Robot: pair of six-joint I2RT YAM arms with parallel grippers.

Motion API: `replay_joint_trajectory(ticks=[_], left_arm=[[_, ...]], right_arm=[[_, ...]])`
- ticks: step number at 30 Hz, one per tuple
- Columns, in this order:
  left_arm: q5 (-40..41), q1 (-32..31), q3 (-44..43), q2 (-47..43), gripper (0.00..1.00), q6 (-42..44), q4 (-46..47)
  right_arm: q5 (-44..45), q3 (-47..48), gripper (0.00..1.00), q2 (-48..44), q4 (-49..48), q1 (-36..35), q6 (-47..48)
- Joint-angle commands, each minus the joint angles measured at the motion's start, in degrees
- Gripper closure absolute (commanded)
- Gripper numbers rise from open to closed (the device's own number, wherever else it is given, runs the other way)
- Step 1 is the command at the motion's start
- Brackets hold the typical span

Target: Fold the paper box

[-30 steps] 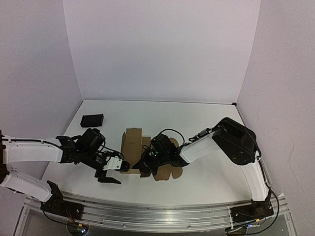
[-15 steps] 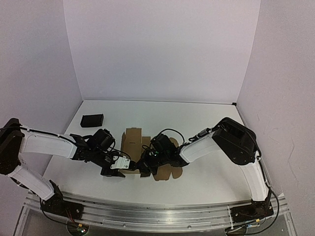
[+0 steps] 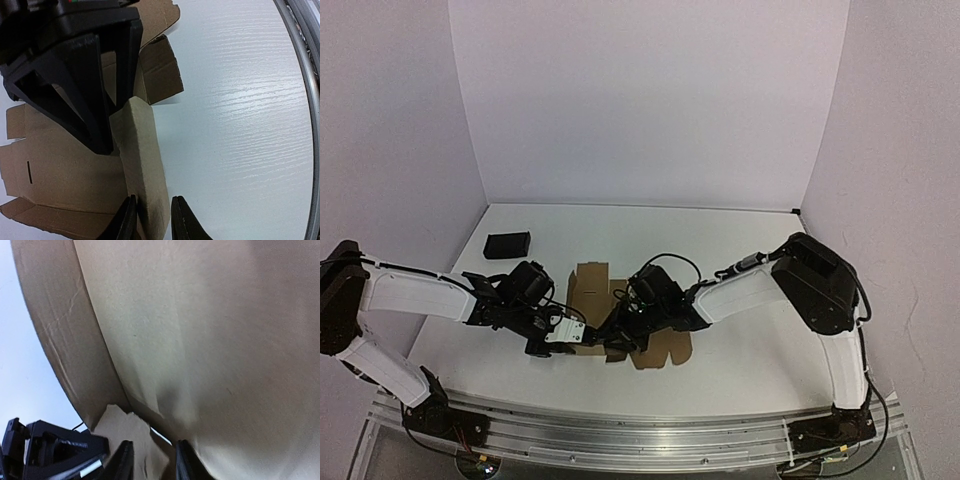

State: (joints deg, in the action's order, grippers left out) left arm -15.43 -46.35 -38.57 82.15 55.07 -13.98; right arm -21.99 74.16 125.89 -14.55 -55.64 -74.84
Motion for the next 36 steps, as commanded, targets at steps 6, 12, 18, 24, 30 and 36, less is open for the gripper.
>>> replay_joint_trajectory(ticks=[6, 12, 18, 24, 30, 36], left_arm=[[-1.6, -0.3, -0.1, -1.1, 0.76, 1.3, -1.6], [-1.6, -0.2, 0.2, -1.7, 0.74, 1.7, -0.9], [-1.5, -0.2, 0.6, -1.8, 0.72, 2.5, -0.1], [-1.6, -0.2, 0.8, -1.7, 0.71, 2.9, 0.4], [-1.5, -0.2, 1.2, -1.8, 0.71, 3.6, 1.6], [-1.6, -0.3, 1.8, -1.5, 0.71, 4.5, 2.3]], right_arm=[[9.7, -2.2, 0.61, -13.9, 17.1, 0.2, 9.1], [26.5, -3.2, 0.46, -23.7, 44.7, 1.4, 18.3], [23.1, -13.6, 0.21, -27.7, 50.1, 6.3, 19.4], [15.3, -16.9, 0.22, -25.9, 45.6, 8.1, 21.0], [6.7, -25.2, 0.29, -24.5, 25.8, 11.5, 16.1], [1.7, -30.4, 0.36, -22.7, 7.7, 11.8, 9.4]])
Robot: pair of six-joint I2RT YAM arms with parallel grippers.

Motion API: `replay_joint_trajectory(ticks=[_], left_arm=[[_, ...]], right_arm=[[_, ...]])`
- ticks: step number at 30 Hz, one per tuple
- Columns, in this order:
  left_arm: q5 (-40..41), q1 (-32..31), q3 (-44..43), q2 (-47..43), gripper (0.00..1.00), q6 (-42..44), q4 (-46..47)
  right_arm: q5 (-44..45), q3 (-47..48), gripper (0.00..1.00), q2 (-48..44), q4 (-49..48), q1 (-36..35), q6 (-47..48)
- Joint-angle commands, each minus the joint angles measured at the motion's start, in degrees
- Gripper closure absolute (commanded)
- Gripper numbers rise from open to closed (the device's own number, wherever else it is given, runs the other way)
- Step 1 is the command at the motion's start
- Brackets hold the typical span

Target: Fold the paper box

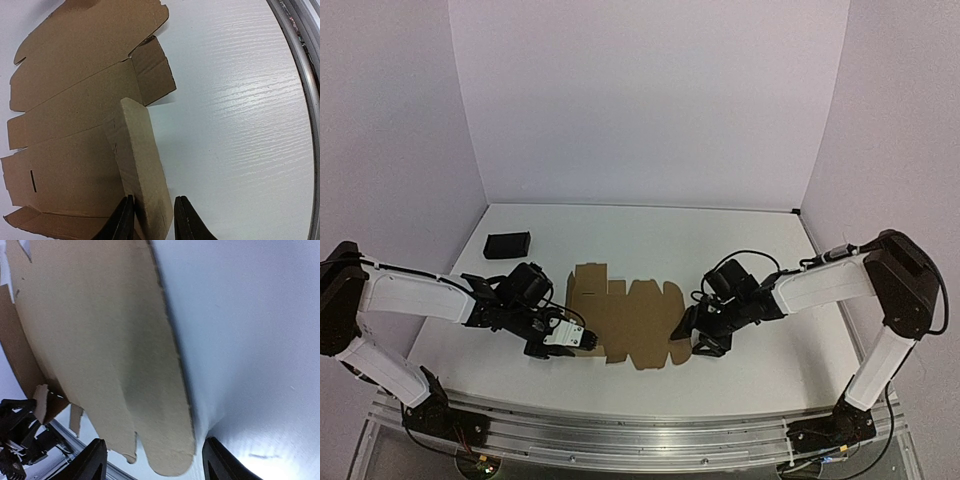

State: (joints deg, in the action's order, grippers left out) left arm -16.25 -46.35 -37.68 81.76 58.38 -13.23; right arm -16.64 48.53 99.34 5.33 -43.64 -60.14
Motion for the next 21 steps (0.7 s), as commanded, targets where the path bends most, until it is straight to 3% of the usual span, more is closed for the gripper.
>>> replay_joint_trajectory(ticks=[1, 7, 14, 18, 21], left_arm=[[-0.8, -0.3, 1.0, -1.1, 0.71, 1.4, 1.7], [-1.5, -0.3, 1.6, -1.3, 0.72, 1.7, 2.0], [-2.0, -0.2, 2.3, -2.2, 0.7, 1.7, 2.2], [-2.7, -0.2, 2.0, -2.9, 0.63, 1.8, 1.1], [-3.6, -0.2, 1.8, -3.4, 0.59, 2.1, 0.4]], right_arm=[[-3.7, -5.6, 0.39, 3.7, -14.1, -0.2, -6.3], [-4.3, -7.6, 0.68, 3.3, -23.6, -0.2, -11.6], [-3.0, -5.6, 0.9, 1.1, -25.9, -0.4, -14.1], [1.3, -5.4, 1.0, -2.9, -22.7, -0.6, -16.1], [5.1, -3.8, 1.0, -5.8, -17.7, -1.8, -15.9]])
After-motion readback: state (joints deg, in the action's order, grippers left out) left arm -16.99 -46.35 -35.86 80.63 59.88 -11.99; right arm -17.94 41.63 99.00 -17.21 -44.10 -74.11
